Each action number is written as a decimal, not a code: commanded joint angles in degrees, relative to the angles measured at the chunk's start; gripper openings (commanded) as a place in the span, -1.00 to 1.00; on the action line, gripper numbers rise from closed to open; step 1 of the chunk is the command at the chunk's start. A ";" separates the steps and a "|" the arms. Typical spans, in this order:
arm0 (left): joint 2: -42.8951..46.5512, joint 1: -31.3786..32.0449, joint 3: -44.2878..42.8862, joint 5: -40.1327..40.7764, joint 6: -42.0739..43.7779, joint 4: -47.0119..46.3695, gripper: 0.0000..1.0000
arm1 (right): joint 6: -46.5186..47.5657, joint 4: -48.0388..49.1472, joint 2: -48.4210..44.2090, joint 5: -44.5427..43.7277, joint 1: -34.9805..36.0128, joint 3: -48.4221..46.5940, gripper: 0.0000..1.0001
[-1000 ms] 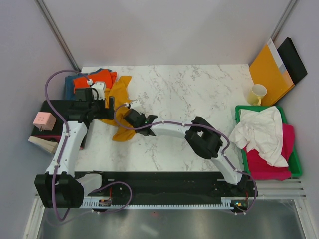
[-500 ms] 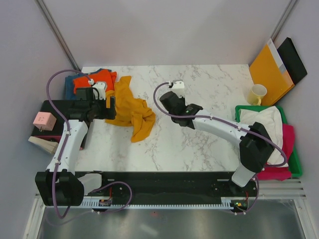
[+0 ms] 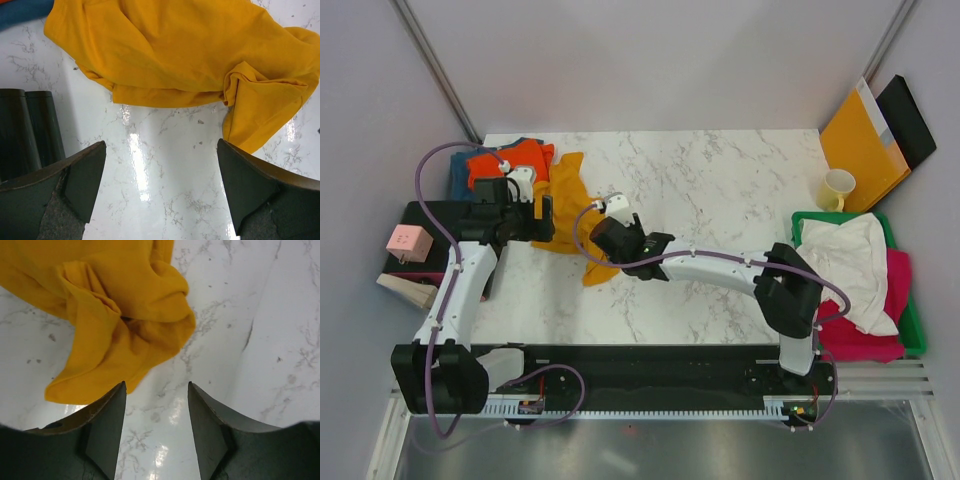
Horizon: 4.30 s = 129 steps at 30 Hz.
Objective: Fold and stack the t-shirts
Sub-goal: Flatten out the tshirt
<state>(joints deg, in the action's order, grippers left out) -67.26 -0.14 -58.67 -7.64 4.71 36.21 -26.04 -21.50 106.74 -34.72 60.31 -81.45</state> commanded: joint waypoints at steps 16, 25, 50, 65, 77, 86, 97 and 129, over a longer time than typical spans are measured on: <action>2.75 0.32 0.93 0.26 -0.32 -0.87 0.97 | 4.25 2.34 18.32 3.96 -0.20 -22.16 0.08; 1.88 0.23 1.11 0.61 -0.31 -1.22 0.97 | 3.81 2.69 17.11 1.68 -0.81 -21.47 -0.91; -31.52 -1.53 -12.77 8.53 -1.90 -13.97 0.99 | -5.77 -13.48 -25.52 -17.67 -3.09 10.61 -1.00; -38.64 1.18 -11.81 -1.24 -0.49 -12.92 0.93 | -6.83 -13.40 -22.28 -14.94 -3.54 10.96 -1.00; -39.44 1.11 -11.73 -2.12 0.65 -10.72 -0.96 | -6.30 -12.61 -21.13 -15.38 -3.71 10.00 -1.00; -20.98 -8.10 -30.24 -10.27 -3.39 -0.02 -0.96 | 3.87 -14.03 -31.05 -18.63 -34.15 -4.49 -1.00; -15.36 -9.53 -23.44 -12.49 -2.17 2.03 -0.97 | -0.67 -11.03 -31.76 -5.89 -38.87 6.19 -1.00; -25.64 -9.53 -69.56 -14.34 -6.82 4.05 -0.96 | 13.38 -4.08 -31.15 -9.23 -40.98 -20.42 -1.00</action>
<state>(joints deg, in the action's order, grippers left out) -92.12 -9.15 -123.57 -22.81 -0.27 39.86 -16.82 -26.30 76.60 -40.93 20.12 -99.53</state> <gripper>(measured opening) 0.033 0.040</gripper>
